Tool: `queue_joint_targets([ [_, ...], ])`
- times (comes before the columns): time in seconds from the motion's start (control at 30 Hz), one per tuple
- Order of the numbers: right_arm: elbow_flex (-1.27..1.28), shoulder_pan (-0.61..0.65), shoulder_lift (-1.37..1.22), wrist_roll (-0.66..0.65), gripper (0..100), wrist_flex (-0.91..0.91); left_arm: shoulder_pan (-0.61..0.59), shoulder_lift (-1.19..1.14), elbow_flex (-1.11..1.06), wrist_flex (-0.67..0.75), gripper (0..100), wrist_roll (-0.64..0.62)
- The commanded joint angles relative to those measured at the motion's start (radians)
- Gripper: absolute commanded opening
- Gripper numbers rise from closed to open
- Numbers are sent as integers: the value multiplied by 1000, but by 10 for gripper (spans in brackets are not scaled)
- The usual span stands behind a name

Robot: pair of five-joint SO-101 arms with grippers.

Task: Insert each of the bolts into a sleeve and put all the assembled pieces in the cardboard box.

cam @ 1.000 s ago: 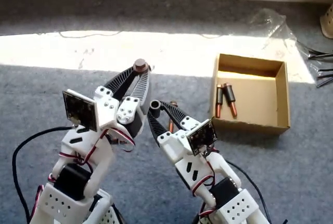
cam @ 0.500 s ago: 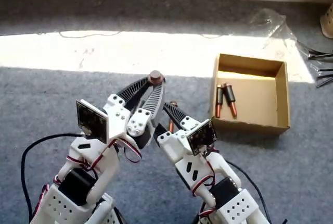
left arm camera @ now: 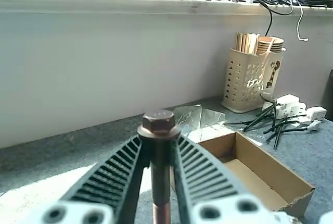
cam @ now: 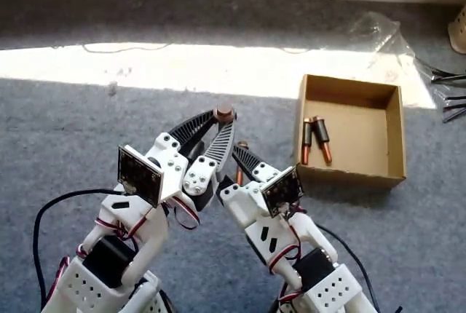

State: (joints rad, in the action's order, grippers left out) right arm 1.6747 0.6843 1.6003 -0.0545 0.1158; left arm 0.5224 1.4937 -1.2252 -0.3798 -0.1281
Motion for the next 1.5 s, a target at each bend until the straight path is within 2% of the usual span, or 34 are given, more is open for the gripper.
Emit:
queue_joint_targets([
  [0.0, 113, -13, 10, -9, 5, -5, -42, 8, -5, 69, 5, 2],
  [0.27, 113, -16, 10, -14, 5, -5, -51, 15, -48, 117, 5, 2],
  [0.43, 113, -13, 12, -140, 5, -5, -51, 15, -48, 117, 5, 3],
  [0.63, 113, -13, 12, -101, 5, -5, -51, 15, -50, 115, 5, 2],
  [1.47, 113, -16, 12, -101, 5, -5, -68, 36, -137, 112, 5, 0],
])
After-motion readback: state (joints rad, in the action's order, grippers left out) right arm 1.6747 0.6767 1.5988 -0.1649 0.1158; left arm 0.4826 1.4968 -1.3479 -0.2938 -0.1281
